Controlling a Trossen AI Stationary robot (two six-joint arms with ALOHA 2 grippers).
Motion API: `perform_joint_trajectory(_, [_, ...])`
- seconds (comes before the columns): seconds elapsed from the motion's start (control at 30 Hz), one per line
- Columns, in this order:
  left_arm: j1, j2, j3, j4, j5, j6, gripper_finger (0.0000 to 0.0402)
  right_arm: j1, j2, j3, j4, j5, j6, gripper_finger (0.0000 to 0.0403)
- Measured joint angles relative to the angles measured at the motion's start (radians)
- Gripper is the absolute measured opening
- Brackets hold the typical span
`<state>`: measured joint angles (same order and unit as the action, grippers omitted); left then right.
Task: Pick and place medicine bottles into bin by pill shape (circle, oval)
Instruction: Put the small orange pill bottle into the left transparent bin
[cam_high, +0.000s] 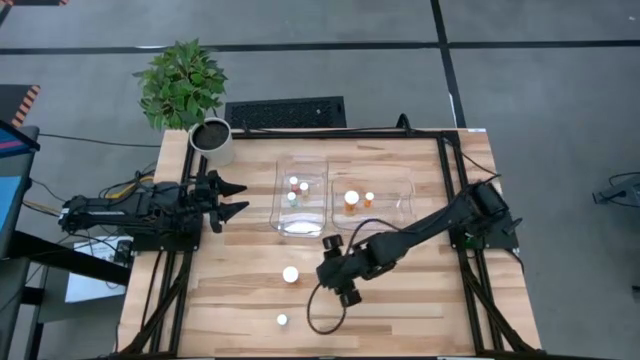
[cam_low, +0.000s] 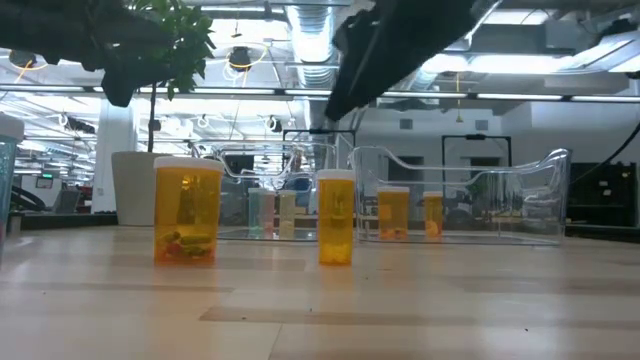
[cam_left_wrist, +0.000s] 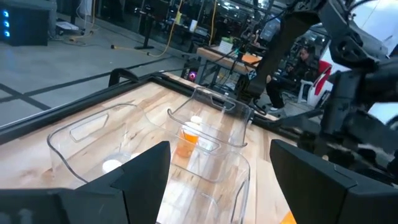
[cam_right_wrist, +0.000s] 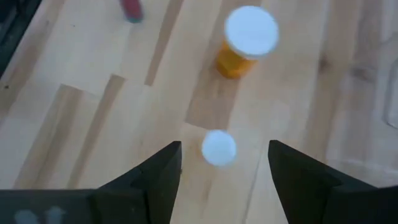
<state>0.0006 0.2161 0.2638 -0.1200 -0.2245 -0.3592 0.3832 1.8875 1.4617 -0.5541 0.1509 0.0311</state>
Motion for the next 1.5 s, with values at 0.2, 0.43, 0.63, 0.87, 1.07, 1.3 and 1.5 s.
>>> perform_joint_trajectory(0.2, [0.0, 0.0, 0.0, -0.006, 0.0, 0.0, 0.027, -0.004, 0.086, 0.055, 0.003, -0.023, -0.009, 0.025])
perform_joint_trajectory(0.43, [0.0, 0.0, 0.0, -0.006, 0.0, 0.0, 0.027, -0.024, 0.1, 0.067, -0.022, -0.023, -0.006, 0.025])
perform_joint_trajectory(0.63, [0.0, 0.0, 0.0, -0.03, 0.0, 0.0, 0.027, -0.026, 0.113, 0.068, -0.028, -0.023, -0.005, 0.025])
perform_joint_trajectory(0.87, [0.0, 0.0, 0.0, -0.034, 0.0, 0.0, 0.027, -0.028, 0.148, 0.069, -0.036, -0.028, -0.003, 0.025])
perform_joint_trajectory(1.07, [0.0, 0.0, 0.0, -0.038, 0.0, 0.0, 0.027, -0.034, 0.147, 0.067, -0.042, -0.03, -0.003, 0.025])
perform_joint_trajectory(1.3, [0.0, 0.0, 0.0, -0.043, 0.0, 0.0, 0.027, -0.033, 0.147, 0.067, -0.043, -0.049, -0.003, 0.0248])
perform_joint_trajectory(1.5, [0.0, 0.0, 0.0, -0.048, 0.0, 0.0, 0.027, -0.039, 0.147, 0.067, -0.035, -0.05, -0.002, 0.0248])
